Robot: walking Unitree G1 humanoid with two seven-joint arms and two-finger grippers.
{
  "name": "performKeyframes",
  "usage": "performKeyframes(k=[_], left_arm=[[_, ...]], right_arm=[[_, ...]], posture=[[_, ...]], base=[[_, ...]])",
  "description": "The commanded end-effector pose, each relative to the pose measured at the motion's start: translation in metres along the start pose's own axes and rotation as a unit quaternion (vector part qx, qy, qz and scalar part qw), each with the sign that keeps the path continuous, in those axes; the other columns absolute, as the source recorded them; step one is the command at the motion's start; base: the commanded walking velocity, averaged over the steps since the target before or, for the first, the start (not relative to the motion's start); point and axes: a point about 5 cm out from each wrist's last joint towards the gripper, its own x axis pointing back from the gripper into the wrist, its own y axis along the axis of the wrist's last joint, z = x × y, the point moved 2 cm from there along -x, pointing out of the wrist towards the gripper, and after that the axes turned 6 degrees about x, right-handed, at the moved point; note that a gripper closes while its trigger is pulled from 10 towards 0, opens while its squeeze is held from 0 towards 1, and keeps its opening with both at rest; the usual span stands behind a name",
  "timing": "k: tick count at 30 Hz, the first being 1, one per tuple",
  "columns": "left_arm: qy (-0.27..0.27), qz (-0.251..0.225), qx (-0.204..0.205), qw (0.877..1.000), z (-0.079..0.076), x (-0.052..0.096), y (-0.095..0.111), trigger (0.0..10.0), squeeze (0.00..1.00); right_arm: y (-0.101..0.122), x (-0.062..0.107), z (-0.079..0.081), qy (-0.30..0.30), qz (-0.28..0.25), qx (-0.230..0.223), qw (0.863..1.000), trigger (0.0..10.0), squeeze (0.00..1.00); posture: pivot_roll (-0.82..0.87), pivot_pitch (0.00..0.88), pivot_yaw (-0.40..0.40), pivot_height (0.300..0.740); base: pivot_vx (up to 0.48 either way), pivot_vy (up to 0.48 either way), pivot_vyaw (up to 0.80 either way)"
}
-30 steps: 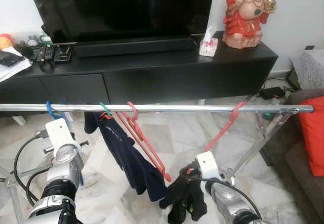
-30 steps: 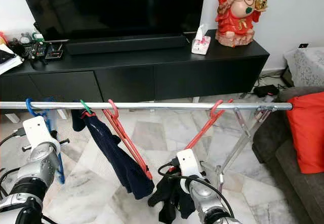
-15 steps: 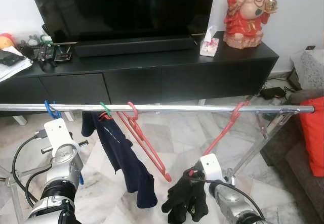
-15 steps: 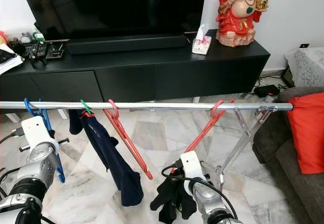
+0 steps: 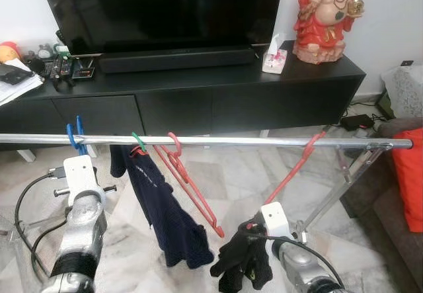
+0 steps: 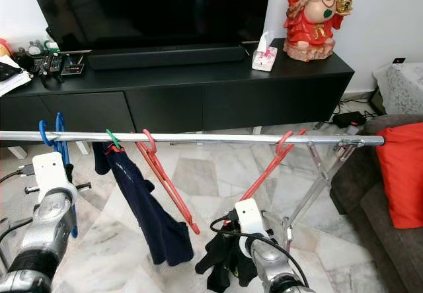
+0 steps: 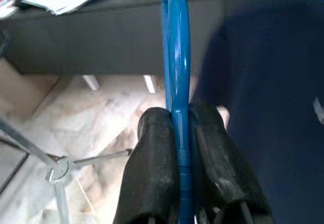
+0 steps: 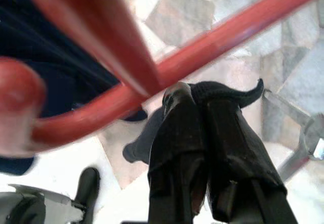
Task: Hang hanger
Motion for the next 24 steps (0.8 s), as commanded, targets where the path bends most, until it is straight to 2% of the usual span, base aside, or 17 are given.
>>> performKeyframes(k=[1, 5, 13, 14, 18, 24], left_arm=[[-0.021, 0.012, -0.028, 0.999, 0.002, 0.015, -0.018, 10.0, 0.00], [-0.024, 0.036, -0.041, 0.998, 0.011, 0.034, -0.044, 10.0, 0.00], [-0.020, 0.057, -0.042, 0.997, 0.016, 0.053, -0.065, 10.0, 0.00], [-0.020, 0.070, -0.044, 0.996, 0.016, 0.057, -0.074, 10.0, 0.00], [-0.021, 0.099, -0.044, 0.994, 0.015, 0.065, -0.092, 10.0, 0.00], [-0.029, 0.102, -0.042, 0.993, 0.012, 0.069, -0.097, 10.0, 0.00]], right_arm=[[-0.001, 0.000, 0.000, -0.002, 0.004, 0.002, 1.000, 10.0, 0.00], [-0.002, 0.000, 0.002, 0.000, 0.007, 0.003, 1.000, 10.0, 0.00], [-0.002, -0.001, 0.005, 0.002, 0.006, 0.005, 1.000, 10.0, 0.00], [-0.002, -0.001, 0.006, 0.002, 0.006, 0.005, 1.000, 10.0, 0.00], [0.000, -0.001, 0.005, 0.002, 0.002, 0.004, 1.000, 10.0, 0.00], [0.005, -0.001, -0.001, -0.002, -0.007, 0.003, 1.000, 10.0, 0.00]], posture=[[-0.14, 0.000, 0.015, 0.740], [-0.14, 0.000, 0.013, 0.740], [-0.14, 0.000, 0.009, 0.740], [-0.14, 0.000, 0.009, 0.740], [-0.14, 0.000, 0.012, 0.740], [-0.15, 0.000, 0.014, 0.740]], base=[[0.000, 0.000, 0.00], [0.000, 0.000, 0.00], [0.000, 0.000, 0.00], [0.000, 0.000, 0.00], [0.000, 0.000, 0.00], [-0.042, 0.000, 0.00]])
